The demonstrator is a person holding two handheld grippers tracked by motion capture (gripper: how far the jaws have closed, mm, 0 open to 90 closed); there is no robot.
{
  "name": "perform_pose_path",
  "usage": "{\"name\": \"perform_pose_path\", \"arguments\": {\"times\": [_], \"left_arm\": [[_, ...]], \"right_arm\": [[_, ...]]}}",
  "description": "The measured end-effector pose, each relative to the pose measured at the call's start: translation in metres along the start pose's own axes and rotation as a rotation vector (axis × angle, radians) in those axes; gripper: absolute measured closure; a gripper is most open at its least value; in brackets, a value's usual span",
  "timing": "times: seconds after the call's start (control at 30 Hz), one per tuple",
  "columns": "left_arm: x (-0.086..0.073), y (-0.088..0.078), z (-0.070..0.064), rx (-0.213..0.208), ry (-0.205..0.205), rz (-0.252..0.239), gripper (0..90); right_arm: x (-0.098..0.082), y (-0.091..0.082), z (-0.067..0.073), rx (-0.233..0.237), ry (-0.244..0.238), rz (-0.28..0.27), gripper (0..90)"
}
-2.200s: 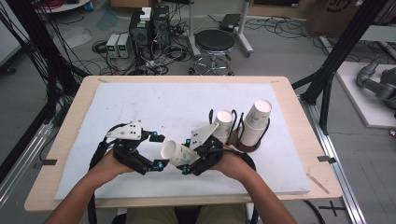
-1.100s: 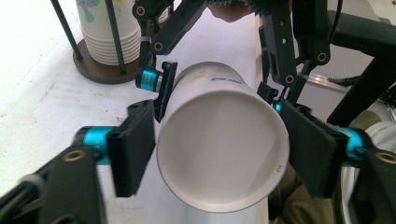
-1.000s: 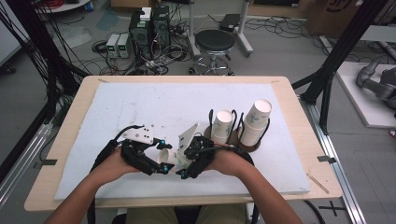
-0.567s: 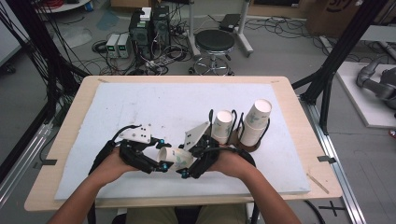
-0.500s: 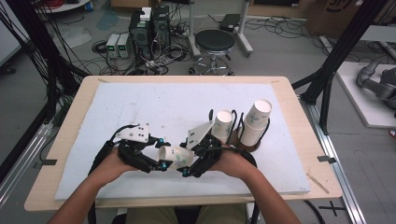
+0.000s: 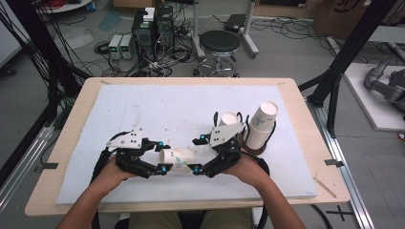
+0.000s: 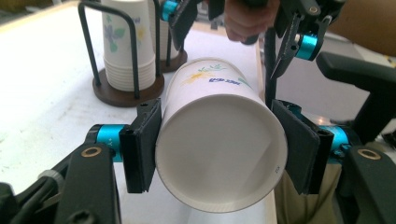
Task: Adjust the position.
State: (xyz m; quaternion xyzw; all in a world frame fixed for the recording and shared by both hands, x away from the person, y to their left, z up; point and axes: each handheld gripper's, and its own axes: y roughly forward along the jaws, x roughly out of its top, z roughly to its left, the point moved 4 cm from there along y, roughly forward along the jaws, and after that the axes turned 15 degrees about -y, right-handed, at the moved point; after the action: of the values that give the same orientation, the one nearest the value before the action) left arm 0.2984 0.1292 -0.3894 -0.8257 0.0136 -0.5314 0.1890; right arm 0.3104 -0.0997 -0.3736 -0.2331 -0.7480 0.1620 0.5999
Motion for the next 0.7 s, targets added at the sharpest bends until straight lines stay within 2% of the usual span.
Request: {"name": "perform_pose_path", "arguments": {"times": [0.03, 0.13, 0.2, 0.33, 0.37, 0.4, 0.5, 0.7], "left_arm": [[-0.003, 0.0, 0.0, -0.012, 0.011, -0.037, 36.1], [-0.005, 0.0, 0.0, -0.022, 0.015, -0.055, 36.2], [-0.009, 0.001, 0.0, -0.036, 0.015, -0.076, 36.2], [-0.013, 0.002, 0.001, -0.041, 0.013, -0.09, 36.1], [-0.014, 0.002, 0.001, -0.05, 0.008, -0.114, 36.1], [-0.014, 0.002, 0.001, -0.05, 0.008, -0.114, 36.1], [-0.017, 0.002, 0.002, -0.055, 0.004, -0.157, 36.1], [-0.018, 0.001, 0.003, -0.065, 0.011, -0.169, 36.2]], "right_arm": [[-0.004, -0.001, 0.002, -0.027, 0.008, -0.022, 20.2], [-0.009, -0.002, 0.005, -0.05, 0.016, -0.037, 20.3], [-0.017, -0.001, 0.008, -0.07, 0.044, -0.066, 20.2], [-0.024, 0.001, 0.011, -0.067, 0.073, -0.101, 20.2], [-0.029, 0.001, 0.013, -0.065, 0.081, -0.125, 20.2], [-0.029, 0.001, 0.013, -0.065, 0.081, -0.125, 20.2], [-0.034, 0.003, 0.014, -0.058, 0.089, -0.129, 20.2], [-0.037, 0.007, 0.017, -0.023, 0.104, -0.138, 20.2]]}}
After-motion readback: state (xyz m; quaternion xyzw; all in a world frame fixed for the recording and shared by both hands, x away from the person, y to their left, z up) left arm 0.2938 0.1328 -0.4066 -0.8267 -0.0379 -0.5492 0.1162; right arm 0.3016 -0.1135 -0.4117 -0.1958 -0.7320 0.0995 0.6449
